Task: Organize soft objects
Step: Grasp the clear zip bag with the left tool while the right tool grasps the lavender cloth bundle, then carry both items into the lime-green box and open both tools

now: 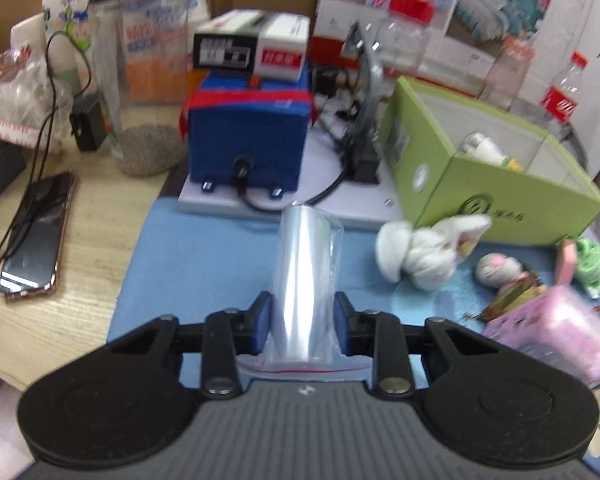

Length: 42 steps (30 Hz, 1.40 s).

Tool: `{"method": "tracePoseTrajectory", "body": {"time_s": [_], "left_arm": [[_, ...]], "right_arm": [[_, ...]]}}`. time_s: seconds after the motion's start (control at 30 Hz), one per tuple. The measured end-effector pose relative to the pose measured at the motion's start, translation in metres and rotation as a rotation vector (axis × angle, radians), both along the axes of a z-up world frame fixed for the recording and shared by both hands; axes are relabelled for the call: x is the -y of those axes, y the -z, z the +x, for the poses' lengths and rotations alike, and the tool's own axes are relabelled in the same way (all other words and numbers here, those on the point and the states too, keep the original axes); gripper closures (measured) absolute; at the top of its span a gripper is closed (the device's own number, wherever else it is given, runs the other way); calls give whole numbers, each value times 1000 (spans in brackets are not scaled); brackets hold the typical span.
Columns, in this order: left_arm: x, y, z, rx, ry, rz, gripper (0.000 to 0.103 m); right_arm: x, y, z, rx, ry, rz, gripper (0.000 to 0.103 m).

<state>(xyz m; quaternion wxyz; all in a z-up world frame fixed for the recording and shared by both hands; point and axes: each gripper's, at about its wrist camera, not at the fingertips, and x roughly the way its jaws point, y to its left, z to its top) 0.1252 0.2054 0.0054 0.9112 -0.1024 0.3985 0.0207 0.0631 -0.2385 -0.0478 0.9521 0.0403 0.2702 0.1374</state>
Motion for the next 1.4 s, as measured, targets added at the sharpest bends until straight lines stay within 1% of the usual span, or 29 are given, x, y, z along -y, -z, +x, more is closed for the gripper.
{"method": "tracePoseTrajectory", "body": {"time_s": [0.07, 0.17, 0.27, 0.37, 0.43, 0.5, 0.63, 0.67, 0.7, 0.77, 0.8, 0.83, 0.87, 0.93, 1.07, 1.13, 1.17, 1.23, 1.27, 1.33, 1.37, 1.4], "left_arm": [[8, -17, 3, 40, 31, -6, 74], [22, -40, 19, 86, 78, -13, 74], [42, -62, 50, 116, 125, -26, 74], [62, -75, 88, 127, 163, -36, 73], [72, -78, 116, 116, 174, -42, 73], [81, -75, 141, 100, 174, -35, 73], [93, -58, 178, 57, 175, -4, 73], [94, -54, 183, 48, 172, 4, 72], [95, -50, 188, 41, 173, 13, 68], [96, -44, 194, 38, 174, 9, 42], [96, -43, 194, 45, 180, -1, 39], [96, -43, 193, 51, 179, 4, 39], [97, -43, 192, 58, 182, 8, 38], [97, -45, 190, 61, 183, 8, 38], [95, -51, 182, 74, 169, 10, 37], [95, -54, 177, 84, 159, 17, 37], [94, -55, 175, 85, 158, 13, 37], [92, -58, 171, 88, 163, 3, 37], [91, -59, 170, 90, 162, 2, 37], [91, -61, 168, 90, 162, 5, 37], [91, -62, 167, 90, 163, 6, 37], [91, -62, 167, 91, 166, 7, 37]], "right_arm": [[-4, -14, 1, 51, -7, -15, 66], [-10, -35, 15, 108, -31, -19, 66], [-20, -57, 43, 155, -63, -30, 66], [-34, -79, 84, 185, -98, -34, 65], [-48, -89, 118, 178, -117, -50, 65], [-61, -90, 150, 149, -136, -62, 65], [-85, -77, 205, 68, -179, -81, 64], [-90, -73, 214, 58, -187, -89, 61], [-95, -67, 223, 44, -194, -96, 60], [-102, -57, 241, -11, -201, -102, 56], [-105, -51, 250, -53, -189, -109, 54], [-109, -46, 257, -103, -175, -131, 53], [-112, -45, 259, -105, -171, -156, 52], [-114, -48, 256, -72, -176, -158, 51], [-108, -66, 248, -20, -146, -86, 46], [-108, -70, 247, -4, -139, -94, 45], [-110, -70, 248, -22, -148, -120, 43], [-116, -64, 258, -118, -170, -183, 43], [-115, -64, 257, -117, -162, -182, 42], [-112, -69, 250, -49, -143, -159, 41], [-112, -70, 250, -47, -142, -170, 41], [-113, -70, 253, -69, -146, -186, 40]]}}
